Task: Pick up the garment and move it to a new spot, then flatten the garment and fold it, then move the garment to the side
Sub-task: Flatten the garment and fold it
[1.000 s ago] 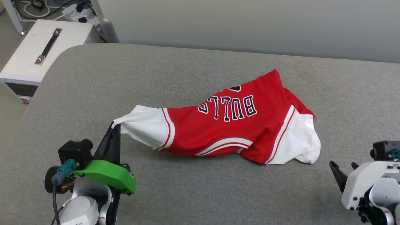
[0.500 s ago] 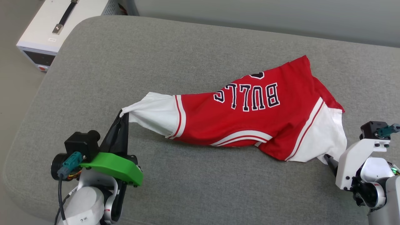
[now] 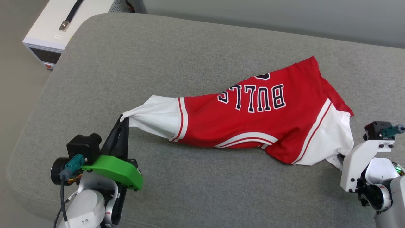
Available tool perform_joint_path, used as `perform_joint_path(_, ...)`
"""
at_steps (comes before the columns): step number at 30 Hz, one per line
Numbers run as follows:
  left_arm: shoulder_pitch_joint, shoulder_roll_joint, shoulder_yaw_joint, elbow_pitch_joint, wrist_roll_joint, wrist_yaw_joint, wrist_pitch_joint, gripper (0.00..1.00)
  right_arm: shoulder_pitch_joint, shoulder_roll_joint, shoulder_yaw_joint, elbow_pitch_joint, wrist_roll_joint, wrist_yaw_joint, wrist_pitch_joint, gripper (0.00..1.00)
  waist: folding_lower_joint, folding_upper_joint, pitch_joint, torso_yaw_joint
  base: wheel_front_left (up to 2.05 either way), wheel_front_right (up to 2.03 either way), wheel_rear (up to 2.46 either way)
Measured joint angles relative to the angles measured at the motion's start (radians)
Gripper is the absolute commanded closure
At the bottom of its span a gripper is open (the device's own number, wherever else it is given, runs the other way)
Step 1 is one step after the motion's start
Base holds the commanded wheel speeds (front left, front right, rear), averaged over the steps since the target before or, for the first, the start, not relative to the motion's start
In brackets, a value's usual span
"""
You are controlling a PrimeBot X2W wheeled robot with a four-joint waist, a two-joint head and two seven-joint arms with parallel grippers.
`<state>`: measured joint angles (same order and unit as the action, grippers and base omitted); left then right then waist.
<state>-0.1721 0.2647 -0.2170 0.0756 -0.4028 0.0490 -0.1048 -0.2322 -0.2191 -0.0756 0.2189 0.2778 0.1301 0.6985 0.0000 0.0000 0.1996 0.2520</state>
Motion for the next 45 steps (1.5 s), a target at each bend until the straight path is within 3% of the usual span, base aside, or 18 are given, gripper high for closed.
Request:
perform_joint_path(4,0.002,0.010,0.000,0.012,0.000,0.002,0.007,1.00,0.013,-0.002,-0.015,0.002,0.024,0.000,-0.038,1.00,0.0000,0.0000,-0.034,-0.009,0.00,0.00,0.00)
perform_joint_path(11,0.027,0.042,-0.003,0.012,0.000,0.009,0.046,1.00,0.052,-0.061,-0.050,-0.067,0.084,0.001,-0.064,1.00,0.0000,0.0000,-0.123,-0.030,0.00,0.00,0.00)
perform_joint_path(15,0.053,0.082,-0.022,-0.006,0.000,-0.021,0.086,1.00,0.075,-0.097,-0.073,-0.121,0.134,0.001,-0.051,1.00,0.0000,0.0000,-0.178,-0.046,0.00,0.00,0.00)
perform_joint_path(26,0.074,0.185,-0.013,-0.140,-0.004,-0.044,0.189,1.00,0.071,-0.206,-0.129,-0.253,0.227,0.001,0.035,1.00,0.0000,0.0000,-0.294,-0.123,0.00,0.00,0.00)
perform_joint_path(35,0.048,0.226,0.040,-0.302,-0.062,-0.046,0.273,1.00,-0.031,-0.245,-0.148,-0.338,0.270,0.001,0.088,1.00,0.0000,0.0000,-0.343,-0.202,0.00,0.00,0.00)
perform_joint_path(45,-0.154,0.250,0.121,-0.433,-0.136,-0.036,0.345,1.00,-0.257,-0.276,-0.142,-0.361,0.255,0.001,0.054,1.00,0.0000,0.0000,-0.304,-0.268,0.00,0.00,0.00)
